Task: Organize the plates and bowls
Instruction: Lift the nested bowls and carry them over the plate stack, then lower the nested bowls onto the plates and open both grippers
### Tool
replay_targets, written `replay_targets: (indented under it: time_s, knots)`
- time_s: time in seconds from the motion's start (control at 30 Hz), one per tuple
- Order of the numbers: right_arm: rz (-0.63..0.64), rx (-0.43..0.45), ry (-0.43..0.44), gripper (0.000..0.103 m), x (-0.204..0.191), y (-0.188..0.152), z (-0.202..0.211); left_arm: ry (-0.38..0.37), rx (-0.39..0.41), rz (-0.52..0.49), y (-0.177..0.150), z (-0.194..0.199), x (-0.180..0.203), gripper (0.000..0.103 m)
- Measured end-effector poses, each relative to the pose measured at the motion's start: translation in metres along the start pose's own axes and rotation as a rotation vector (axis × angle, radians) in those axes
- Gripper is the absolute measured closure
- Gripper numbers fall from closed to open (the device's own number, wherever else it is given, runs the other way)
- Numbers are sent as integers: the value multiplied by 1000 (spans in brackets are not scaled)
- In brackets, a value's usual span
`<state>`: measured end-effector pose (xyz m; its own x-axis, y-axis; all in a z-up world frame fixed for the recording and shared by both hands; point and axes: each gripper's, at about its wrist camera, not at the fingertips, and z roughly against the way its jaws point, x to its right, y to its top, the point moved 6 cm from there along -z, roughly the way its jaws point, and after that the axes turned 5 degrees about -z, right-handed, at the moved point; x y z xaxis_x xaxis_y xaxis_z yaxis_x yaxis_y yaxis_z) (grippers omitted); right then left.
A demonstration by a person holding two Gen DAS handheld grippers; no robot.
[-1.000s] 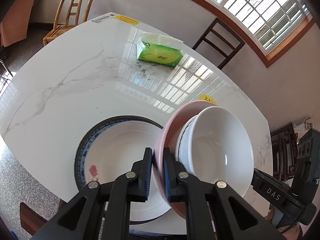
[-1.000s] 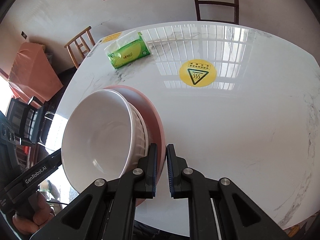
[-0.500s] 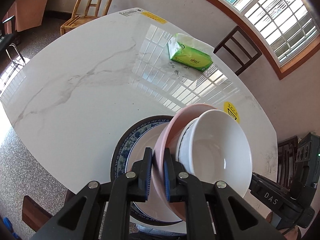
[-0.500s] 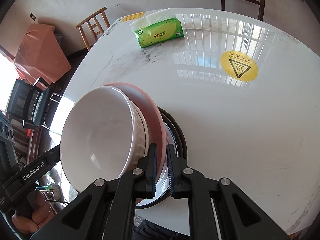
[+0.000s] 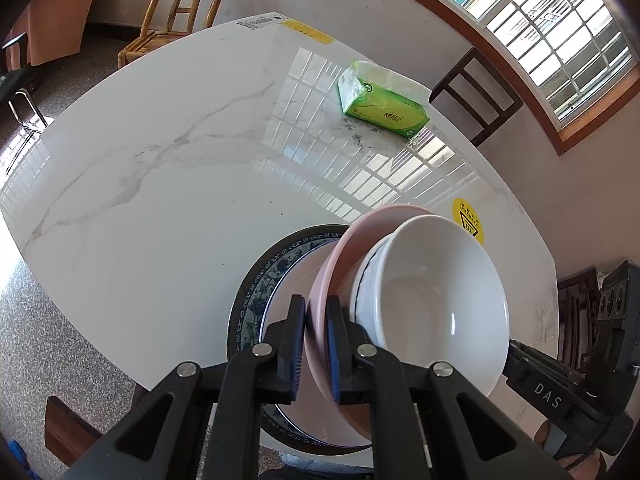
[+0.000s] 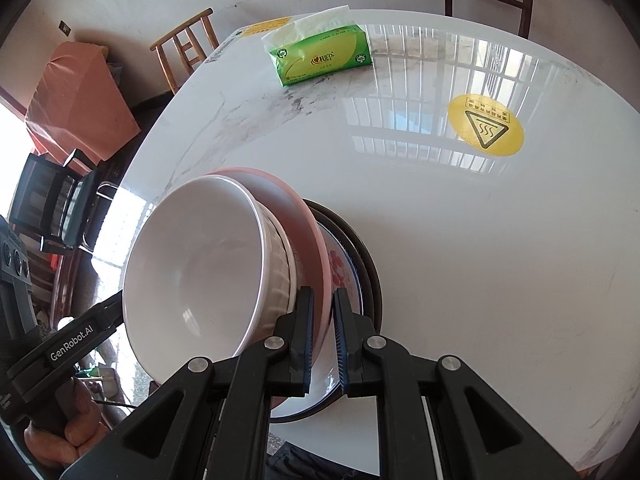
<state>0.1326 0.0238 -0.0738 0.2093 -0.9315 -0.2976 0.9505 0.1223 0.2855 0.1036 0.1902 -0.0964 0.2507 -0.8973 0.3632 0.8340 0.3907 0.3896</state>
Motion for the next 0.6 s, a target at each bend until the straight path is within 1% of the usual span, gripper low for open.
replay_targets:
  time_s: [0.17,0.23,0.3,0.33,0.37,0.4,0.43,0.5,0.53,0.6]
  knots:
    - [38,29,-19,90,-2,0,1,29,26,-14,2,2,0,93]
    - [38,37,-30,85,1,0,1,44,38,-24,4,4,0,89]
    - [23,42,-31,75,7,0,2,53,46,-30,5,7,-1,85]
    - [15,47,-32,72,10,1,3,59,53,-35,5,10,-1,83]
    - [9,53,-33,65,13,0,4,65,62,-47,5,12,0,82]
    - [6,60,-31,59,15,1,7,76,68,-57,6,15,0,78]
    - [3,67,-28,57,18,0,9,84,75,-61,6,18,0,75]
    - [-7,79,-22,46,23,-1,13,91,90,-73,5,24,1,71]
    - [-7,87,-14,43,24,-1,16,92,96,-75,5,28,1,66]
    - [-8,99,-13,36,27,-3,22,103,116,-93,4,36,3,60]
